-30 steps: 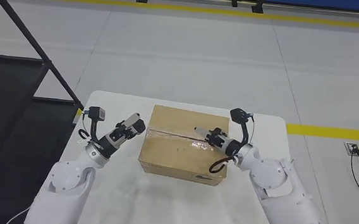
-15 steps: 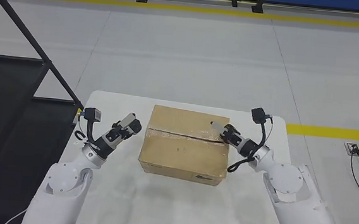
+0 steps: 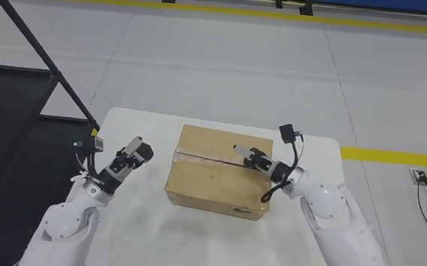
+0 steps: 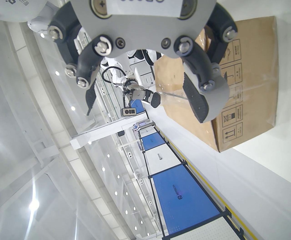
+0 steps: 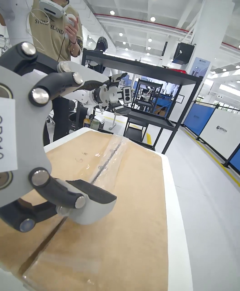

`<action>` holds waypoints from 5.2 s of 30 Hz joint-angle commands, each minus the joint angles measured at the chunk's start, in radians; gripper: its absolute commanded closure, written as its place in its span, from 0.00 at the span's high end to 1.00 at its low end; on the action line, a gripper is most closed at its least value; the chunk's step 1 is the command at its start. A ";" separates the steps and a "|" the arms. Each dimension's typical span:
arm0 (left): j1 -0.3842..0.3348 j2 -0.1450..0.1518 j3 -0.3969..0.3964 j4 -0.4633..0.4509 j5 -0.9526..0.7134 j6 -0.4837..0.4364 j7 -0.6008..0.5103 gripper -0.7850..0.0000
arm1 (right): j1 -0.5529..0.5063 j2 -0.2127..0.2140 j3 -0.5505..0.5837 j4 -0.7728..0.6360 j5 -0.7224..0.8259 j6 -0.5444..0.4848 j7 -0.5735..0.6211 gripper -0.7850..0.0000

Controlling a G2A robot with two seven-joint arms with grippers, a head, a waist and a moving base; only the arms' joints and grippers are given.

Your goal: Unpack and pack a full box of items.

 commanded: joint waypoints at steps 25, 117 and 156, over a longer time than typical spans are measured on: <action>0.059 0.018 -0.055 -0.009 -0.047 -0.021 -0.005 1.00 | 0.280 -0.112 -0.260 0.331 0.152 0.002 0.074 1.00; 0.020 0.040 0.024 0.017 -0.046 -0.005 -0.023 1.00 | -0.117 0.033 0.205 -0.139 0.052 0.097 0.123 1.00; 0.064 0.052 -0.011 0.026 -0.093 -0.037 -0.019 1.00 | 0.330 -0.154 -0.371 0.294 0.116 0.081 0.108 1.00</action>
